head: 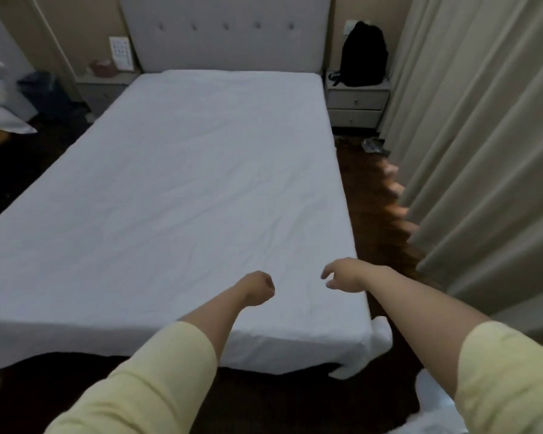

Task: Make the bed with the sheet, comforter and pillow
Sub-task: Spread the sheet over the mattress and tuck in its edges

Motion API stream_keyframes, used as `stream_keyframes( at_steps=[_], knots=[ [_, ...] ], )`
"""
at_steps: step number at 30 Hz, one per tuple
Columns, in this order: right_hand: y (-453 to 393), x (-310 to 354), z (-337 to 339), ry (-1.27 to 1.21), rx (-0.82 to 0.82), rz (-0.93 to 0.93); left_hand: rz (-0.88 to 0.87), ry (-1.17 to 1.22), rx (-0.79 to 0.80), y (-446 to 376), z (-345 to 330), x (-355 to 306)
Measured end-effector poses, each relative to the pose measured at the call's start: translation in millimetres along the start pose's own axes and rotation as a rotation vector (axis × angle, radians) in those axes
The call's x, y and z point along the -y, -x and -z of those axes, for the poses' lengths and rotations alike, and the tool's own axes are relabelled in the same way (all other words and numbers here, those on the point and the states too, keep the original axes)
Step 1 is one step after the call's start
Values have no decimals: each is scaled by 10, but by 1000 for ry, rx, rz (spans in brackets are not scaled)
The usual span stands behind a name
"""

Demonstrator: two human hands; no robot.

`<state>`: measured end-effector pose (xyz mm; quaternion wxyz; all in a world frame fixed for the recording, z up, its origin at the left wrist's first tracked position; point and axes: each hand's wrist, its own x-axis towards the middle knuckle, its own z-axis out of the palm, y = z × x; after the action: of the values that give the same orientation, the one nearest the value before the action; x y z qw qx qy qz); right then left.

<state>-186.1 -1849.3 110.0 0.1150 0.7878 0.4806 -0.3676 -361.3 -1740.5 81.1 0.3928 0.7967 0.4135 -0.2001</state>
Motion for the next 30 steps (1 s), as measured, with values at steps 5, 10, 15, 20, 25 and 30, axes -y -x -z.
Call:
stream_keyframes(
  at_steps=[5,10,15,20,25,30],
  knots=[
    [184,-637,272,-59,-82,-98,-133,51,-50,-359,121,-834],
    [297,-1578,523,-212,-191,-196,-230,38,-52,-871,-99,-1910],
    [341,-2441,972,-344,-297,-176,-239,81,-99,-1357,-312,-2881],
    [117,-3256,1646,-376,-361,-153,-189,162,-181,-1761,-240,-3626],
    [-433,-3474,2152,-403,-355,-101,-144,190,-271,-2236,232,-3951],
    [-1150,-3730,2877,-312,-323,-24,-120,251,-340,-3023,716,-4299]
  ],
)
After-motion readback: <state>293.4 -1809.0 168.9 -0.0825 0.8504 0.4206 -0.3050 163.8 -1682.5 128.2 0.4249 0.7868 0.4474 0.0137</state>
